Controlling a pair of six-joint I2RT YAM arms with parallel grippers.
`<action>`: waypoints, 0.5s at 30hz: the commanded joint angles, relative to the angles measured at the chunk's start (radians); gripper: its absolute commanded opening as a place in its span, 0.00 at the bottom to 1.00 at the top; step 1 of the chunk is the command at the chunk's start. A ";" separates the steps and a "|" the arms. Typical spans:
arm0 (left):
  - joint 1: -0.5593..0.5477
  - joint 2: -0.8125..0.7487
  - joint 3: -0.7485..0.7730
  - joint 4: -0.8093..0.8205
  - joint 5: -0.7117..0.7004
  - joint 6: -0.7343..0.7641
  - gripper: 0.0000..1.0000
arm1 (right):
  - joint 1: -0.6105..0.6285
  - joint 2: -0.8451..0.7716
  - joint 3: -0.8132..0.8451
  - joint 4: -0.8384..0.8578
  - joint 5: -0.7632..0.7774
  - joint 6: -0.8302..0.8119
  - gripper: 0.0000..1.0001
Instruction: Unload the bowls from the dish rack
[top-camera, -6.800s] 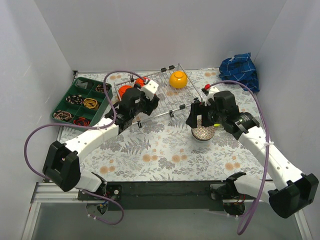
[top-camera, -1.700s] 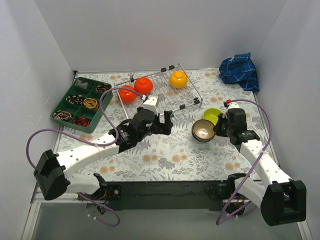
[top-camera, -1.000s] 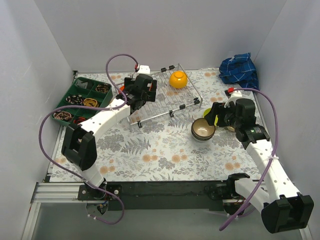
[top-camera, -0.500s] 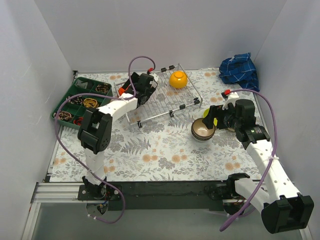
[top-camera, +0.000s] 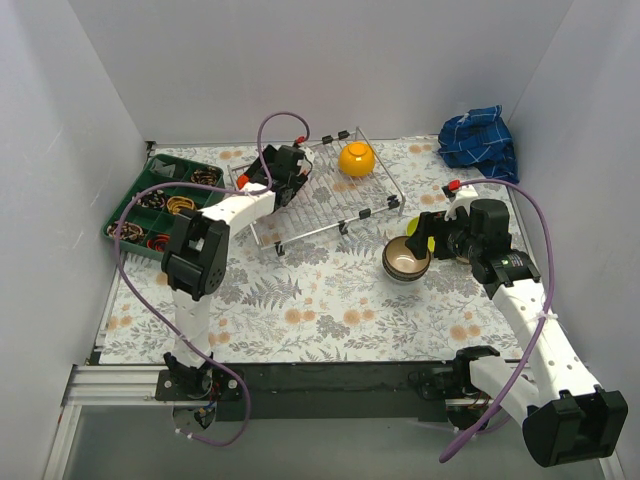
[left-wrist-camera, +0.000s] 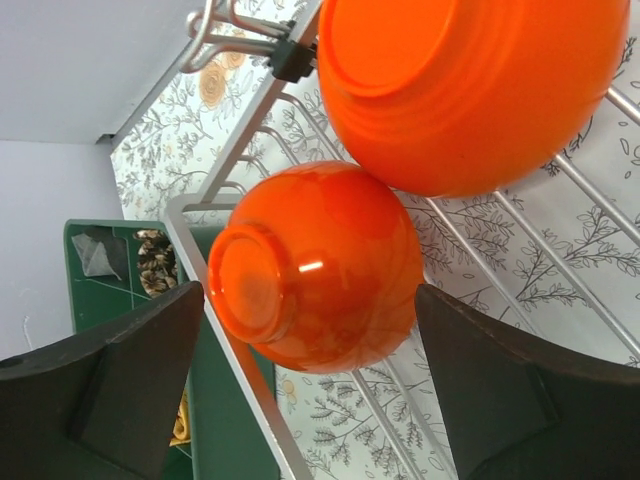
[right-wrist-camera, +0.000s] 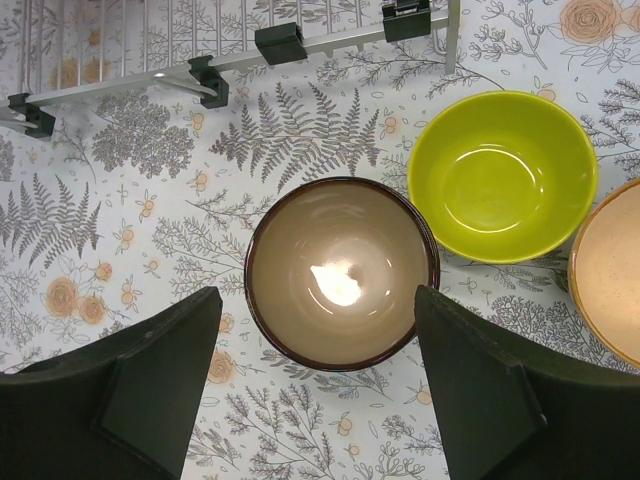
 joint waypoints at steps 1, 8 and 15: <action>0.000 0.019 0.006 -0.015 -0.008 -0.025 0.86 | 0.000 -0.002 0.049 0.015 0.005 -0.014 0.86; 0.002 0.076 0.013 -0.001 -0.057 -0.033 0.82 | 0.000 -0.002 0.045 0.013 0.004 -0.003 0.86; 0.003 0.104 0.007 -0.006 -0.099 -0.037 0.92 | -0.001 -0.004 0.028 0.016 0.004 0.003 0.85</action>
